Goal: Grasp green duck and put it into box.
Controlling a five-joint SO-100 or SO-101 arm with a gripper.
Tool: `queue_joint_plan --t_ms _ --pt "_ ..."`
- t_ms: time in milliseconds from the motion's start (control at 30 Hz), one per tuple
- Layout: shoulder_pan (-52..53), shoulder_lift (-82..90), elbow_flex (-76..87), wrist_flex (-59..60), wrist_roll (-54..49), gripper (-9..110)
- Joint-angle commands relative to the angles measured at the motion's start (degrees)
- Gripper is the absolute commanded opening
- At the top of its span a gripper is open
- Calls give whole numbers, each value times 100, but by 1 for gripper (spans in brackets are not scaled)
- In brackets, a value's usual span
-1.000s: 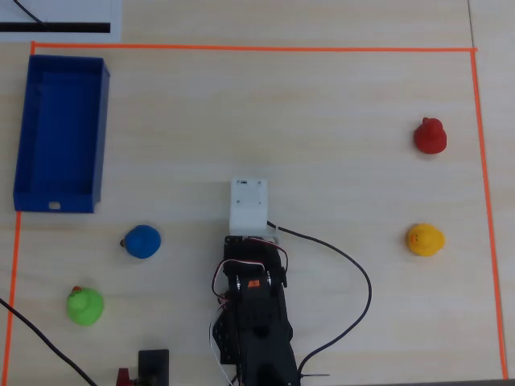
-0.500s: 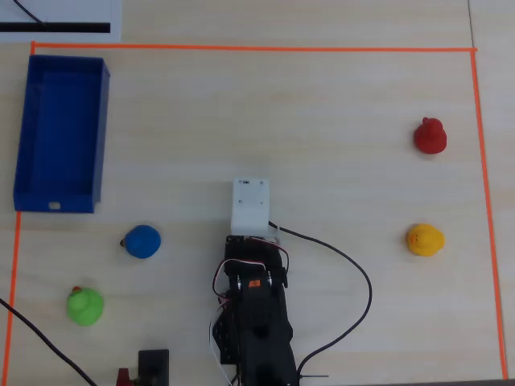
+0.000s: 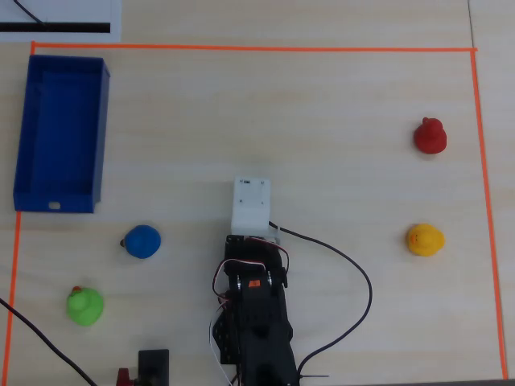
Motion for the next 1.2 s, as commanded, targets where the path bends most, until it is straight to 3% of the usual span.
queue_joint_plan --t_ms 0,200,400,567,667,833,1167 --pt "35 -79 -18 53 97 0" --pt "448 -176 -105 -677 -53 3" --pt "958 -1898 -1758 -1213 -202 11" --pt "844 -3094 -3885 -9 -211 16" --pt "26 -3612 -5405 1099 114 16" --pt "-2232 -4878 -8007 2470 1441 17" --pt "-4526 -5555 -7541 2021 1960 22"
